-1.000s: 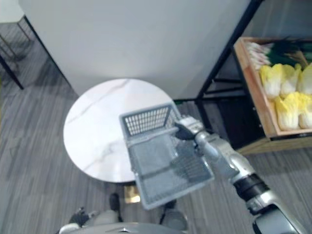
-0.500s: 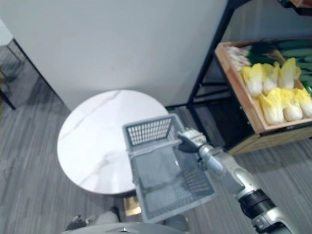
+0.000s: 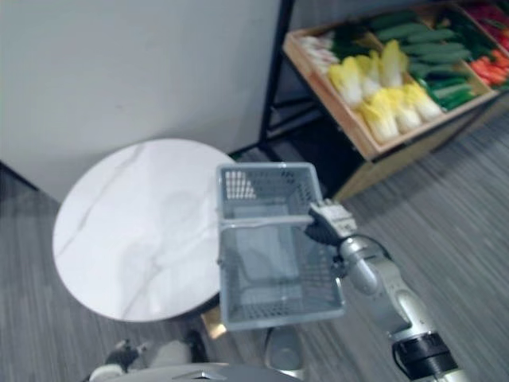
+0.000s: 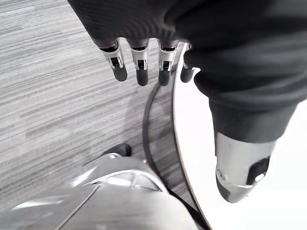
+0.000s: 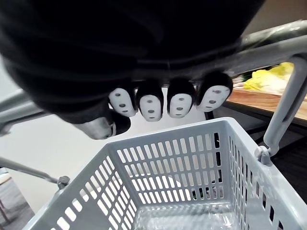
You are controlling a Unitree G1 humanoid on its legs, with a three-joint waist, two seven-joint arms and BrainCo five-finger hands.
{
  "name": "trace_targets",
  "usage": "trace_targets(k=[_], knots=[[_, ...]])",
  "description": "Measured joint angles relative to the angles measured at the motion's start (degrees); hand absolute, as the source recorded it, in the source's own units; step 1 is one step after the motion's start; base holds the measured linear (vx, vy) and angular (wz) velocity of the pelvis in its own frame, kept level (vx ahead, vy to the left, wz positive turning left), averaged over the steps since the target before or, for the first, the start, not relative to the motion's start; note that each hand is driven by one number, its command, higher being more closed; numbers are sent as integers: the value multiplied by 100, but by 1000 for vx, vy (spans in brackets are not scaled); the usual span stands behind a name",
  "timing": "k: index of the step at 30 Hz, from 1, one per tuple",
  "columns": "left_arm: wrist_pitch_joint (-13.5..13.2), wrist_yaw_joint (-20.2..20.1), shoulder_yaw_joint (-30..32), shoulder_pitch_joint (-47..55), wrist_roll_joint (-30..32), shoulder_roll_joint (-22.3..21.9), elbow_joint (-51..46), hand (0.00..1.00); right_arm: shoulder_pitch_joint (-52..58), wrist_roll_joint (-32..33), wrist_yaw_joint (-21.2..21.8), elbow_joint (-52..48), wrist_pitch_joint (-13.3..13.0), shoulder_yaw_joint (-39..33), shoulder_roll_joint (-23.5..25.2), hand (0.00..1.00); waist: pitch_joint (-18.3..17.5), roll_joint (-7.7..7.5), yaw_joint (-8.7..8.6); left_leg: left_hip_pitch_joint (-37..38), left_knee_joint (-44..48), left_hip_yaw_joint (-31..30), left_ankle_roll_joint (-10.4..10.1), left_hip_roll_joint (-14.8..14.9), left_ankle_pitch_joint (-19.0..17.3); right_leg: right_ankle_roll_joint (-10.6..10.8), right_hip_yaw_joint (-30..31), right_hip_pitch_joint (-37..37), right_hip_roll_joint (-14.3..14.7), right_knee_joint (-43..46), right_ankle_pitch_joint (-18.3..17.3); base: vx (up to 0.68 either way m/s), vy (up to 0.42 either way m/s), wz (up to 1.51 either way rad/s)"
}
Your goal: Pick vegetable in the basket
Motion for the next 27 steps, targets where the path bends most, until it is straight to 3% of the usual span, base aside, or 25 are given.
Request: trace_targets(k=[1, 2, 3, 4, 5, 6, 7, 9, 11, 12, 15, 17, 20, 22, 23, 24, 26, 27], knots=[[21, -12, -89, 41, 76, 68, 3, 0, -12, -17, 1, 5, -36, 0, 34, 100, -67, -99, 14, 56, 78, 281, 84, -15, -59, -81, -149, 181, -147, 630, -60, -6, 90, -111], [21, -11, -121, 36, 77, 86, -20, 0, -149, -19, 2, 6, -49, 21, 55, 100, -119, -246, 78, 142, 164, 633, 103, -10, -113, -159, -305, 230, -216, 571, -103, -55, 104, -125], [30, -10, -95, -23, 76, 116, -10, 0, -242, -19, 2, 12, -52, 30, 81, 100, -118, -259, 85, 158, 219, 784, 54, -47, -169, -200, -425, 194, -140, 401, 15, -103, 93, -182], [39, -45, -48, 8, 78, -20, 101, 0, -382, -18, -1, 63, -55, 55, 169, 100, -249, -17, 212, 174, -161, 1013, 57, 143, -131, -365, -278, 394, 343, -708, 377, -120, 56, -144], [41, -56, -23, 14, 78, -51, 161, 0, -412, -18, -1, 77, -50, 71, 205, 100, -260, 1, 228, 194, -251, 1194, 66, 193, -27, -357, -218, 461, 317, -832, 318, -80, 36, -171], [23, -69, -14, 12, 79, -120, 208, 0, -493, -15, -4, 103, -54, 192, 215, 100, -256, -9, 205, 360, -388, 1629, 82, 148, 45, -316, -353, 428, 104, -150, 62, -60, 23, -132], [43, -73, -82, 43, 80, -103, 227, 0, -487, -16, -6, 182, -75, 272, 269, 100, -288, -32, 183, 435, -387, 1946, 87, 122, 47, -195, -470, 561, -203, 247, 29, -45, 28, -139], [42, -74, -197, 69, 80, -19, 260, 0, -492, -18, -6, 238, -102, 356, 410, 100, -368, -126, 204, 356, -265, 2301, 88, 186, 48, -18, -616, 712, -501, 205, 145, -56, -108, -119], [45, -83, -262, 29, 82, 38, 266, 0, -557, -19, -4, 242, -128, 513, 416, 100, -389, -180, 199, 235, -51, 2637, 83, 362, 62, 516, -934, 859, -578, -513, 159, -48, -228, -105], [57, -85, -266, 8, 84, 33, 269, 0, -574, -20, -5, 250, -137, 553, 410, 100, -396, -186, 199, 211, 49, 2778, 73, 445, 104, 638, -1140, 941, -508, -872, 61, -70, -319, -118], [58, -65, -291, -34, 98, -122, 277, 0, -647, -26, -6, 373, -131, 650, 390, 100, -419, 120, 148, 215, 150, 2915, -115, 746, 362, 691, -1359, 1306, -15, -2120, 24, -78, -368, -87], [70, -42, -300, -126, 128, -216, 277, 0, -505, -25, -6, 413, -85, 646, 324, 100, -423, 345, 115, 285, 259, 2892, -259, 1039, 550, 564, -1363, 1577, 362, -2638, 115, -73, -355, -34], [71, 6, -392, -126, 169, -245, 251, 0, -365, -27, -9, 414, -34, 647, 265, 100, -419, 422, 104, 449, 456, 2856, -254, 1290, 1003, 458, -1281, 1733, 569, -2726, 141, -85, -230, -31], [67, 14, -465, -110, 178, -221, 237, 0, -355, -26, -35, 413, -33, 606, 229, 100, -381, 372, 88, 360, 957, 2163, -217, 1391, 1338, 355, -986, 1820, 524, -2724, 143, -67, -156, -59], [59, 34, -475, -112, 181, -240, 258, 0, -359, -26, -99, 411, -32, 537, 239, 100, -345, 342, 129, 201, 1073, 1205, -459, 1055, 1045, 322, -697, 1829, 390, -2720, 123, -90, -75, -82], [38, 42, -495, -107, 181, -272, 258, 0, -365, -26, -127, 411, -30, 490, 219, 100, -335, 360, 157, 164, 1009, 706, -549, 797, 858, 322, -555, 1807, 329, -2717, 123, -77, 44, -103], [-20, 55, -510, 52, 170, -383, 251, 0, -438, -23, -240, 431, -26, 491, 197, 100, -313, 467, 206, 225, 347, -513, -528, 59, 679, 350, 44, 1599, 339, -2607, 155, -62, 96, -130], [-30, 55, -505, 110, 169, -373, 254, 0, -443, -22, -242, 436, -26, 519, 237, 100, -311, 460, 209, 331, 234, -607, -499, -10, 639, 360, 208, 1522, 391, -2578, 168, -13, 77, -137]])
